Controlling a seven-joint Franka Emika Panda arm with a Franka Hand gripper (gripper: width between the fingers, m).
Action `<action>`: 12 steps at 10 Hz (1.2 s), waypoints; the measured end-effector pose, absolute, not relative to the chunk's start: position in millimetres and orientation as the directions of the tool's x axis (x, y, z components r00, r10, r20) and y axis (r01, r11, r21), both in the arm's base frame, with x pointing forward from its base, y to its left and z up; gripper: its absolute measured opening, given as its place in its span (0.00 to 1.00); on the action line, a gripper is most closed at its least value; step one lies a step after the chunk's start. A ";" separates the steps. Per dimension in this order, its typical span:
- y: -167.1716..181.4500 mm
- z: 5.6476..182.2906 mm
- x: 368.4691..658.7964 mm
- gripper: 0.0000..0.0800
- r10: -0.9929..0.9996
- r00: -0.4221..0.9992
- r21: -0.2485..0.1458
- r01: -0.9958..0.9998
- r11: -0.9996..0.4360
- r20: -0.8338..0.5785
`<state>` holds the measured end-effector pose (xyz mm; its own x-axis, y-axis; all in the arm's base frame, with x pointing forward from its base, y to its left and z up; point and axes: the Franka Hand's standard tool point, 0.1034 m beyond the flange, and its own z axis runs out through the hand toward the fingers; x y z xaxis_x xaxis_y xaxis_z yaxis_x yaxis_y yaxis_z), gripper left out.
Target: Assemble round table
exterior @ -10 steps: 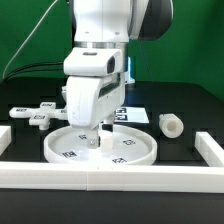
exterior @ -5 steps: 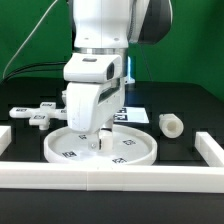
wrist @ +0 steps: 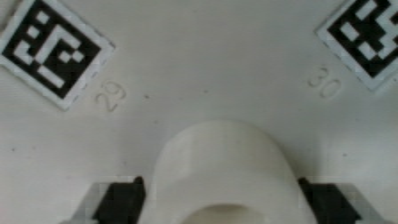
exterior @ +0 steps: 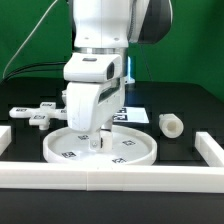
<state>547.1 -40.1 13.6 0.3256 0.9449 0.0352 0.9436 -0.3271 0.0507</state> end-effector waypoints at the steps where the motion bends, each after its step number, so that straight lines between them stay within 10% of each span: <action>1: -32.3 13.2 549.4 0.51 0.946 0.321 0.049 0.945 -0.322 0.038; 12: 25.4 12.7 564.6 0.51 0.954 0.292 0.015 0.956 -0.293 0.068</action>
Offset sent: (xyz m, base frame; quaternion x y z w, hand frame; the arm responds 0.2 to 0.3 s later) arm 0.0264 0.0327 -0.0108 -0.0017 0.0080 -0.0167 0.9998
